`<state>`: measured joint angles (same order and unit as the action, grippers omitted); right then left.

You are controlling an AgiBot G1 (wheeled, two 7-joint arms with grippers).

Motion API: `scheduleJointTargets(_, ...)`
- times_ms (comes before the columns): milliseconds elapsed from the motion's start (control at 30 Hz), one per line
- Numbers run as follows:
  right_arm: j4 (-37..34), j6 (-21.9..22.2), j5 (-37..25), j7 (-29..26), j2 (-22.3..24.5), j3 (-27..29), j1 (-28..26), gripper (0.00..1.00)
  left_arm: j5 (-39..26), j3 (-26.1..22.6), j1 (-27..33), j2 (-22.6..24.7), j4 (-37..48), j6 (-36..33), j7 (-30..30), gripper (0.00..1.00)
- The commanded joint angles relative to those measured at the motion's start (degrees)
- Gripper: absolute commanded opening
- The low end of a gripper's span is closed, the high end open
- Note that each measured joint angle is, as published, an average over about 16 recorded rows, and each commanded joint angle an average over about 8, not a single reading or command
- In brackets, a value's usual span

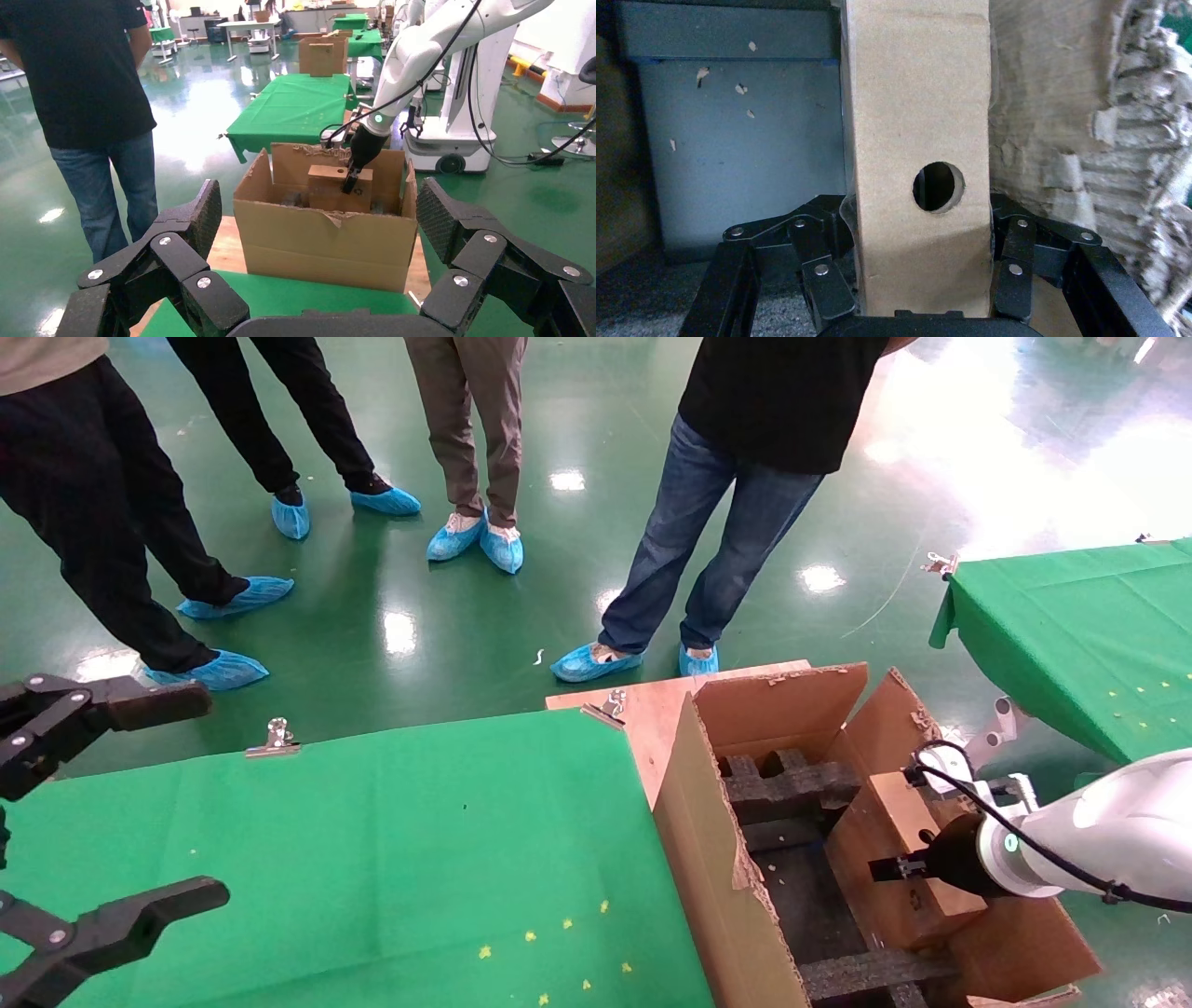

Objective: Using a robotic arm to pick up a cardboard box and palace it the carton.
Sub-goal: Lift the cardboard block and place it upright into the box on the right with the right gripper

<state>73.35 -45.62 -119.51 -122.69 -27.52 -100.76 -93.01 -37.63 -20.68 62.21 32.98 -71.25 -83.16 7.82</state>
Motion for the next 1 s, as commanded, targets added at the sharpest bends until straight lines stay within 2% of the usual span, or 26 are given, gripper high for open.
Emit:
scheduleJointTargets(33, -0.58, 0.1, -0.01, 0.01, -0.62, -0.19, 0.42, 0.0, 0.0, 0.0, 0.0, 0.0, 0.0, 0.0, 0.0, 1.0)
scheduleJointTargets(267, -5.29, 0.42, 2.59, 2.88, -3.65, -0.85, 1.91, 0.0, 0.0, 0.0, 0.0, 0.0, 0.0, 0.0, 0.0, 1.0)
scheduleJointTargets(633, -11.72, -0.46, 9.31, 10.91, -6.73, -0.93, 2.41, 0.0, 0.0, 0.0, 0.0, 0.0, 0.0, 0.0, 0.0, 1.0)
scheduleJointTargets(667, -12.13, -0.54, 9.68, 11.39, -6.88, -0.91, 2.41, 0.05, 0.0, 0.0, 0.0, 0.0, 0.0, 0.0, 0.0, 1.0)
scheduleJointTargets(900, -13.97, -0.83, 11.34, 13.55, -7.65, -0.84, 2.43, 0.92, 0.01, 0.0, -0.01, -0.01, 0.01, 0.01, -0.01, 1.0)
scheduleJointTargets(933, -14.08, -0.86, 11.47, 13.67, -7.71, -0.84, 2.43, 1.0, 0.01, 0.0, -0.01, -0.01, 0.02, 0.01, -0.01, 1.0)
scheduleJointTargets(1000, -14.1, -0.91, 11.54, 13.71, -7.71, -0.83, 2.42, 1.0, 0.01, 0.0, -0.01, -0.01, 0.02, 0.01, -0.01, 1.0)
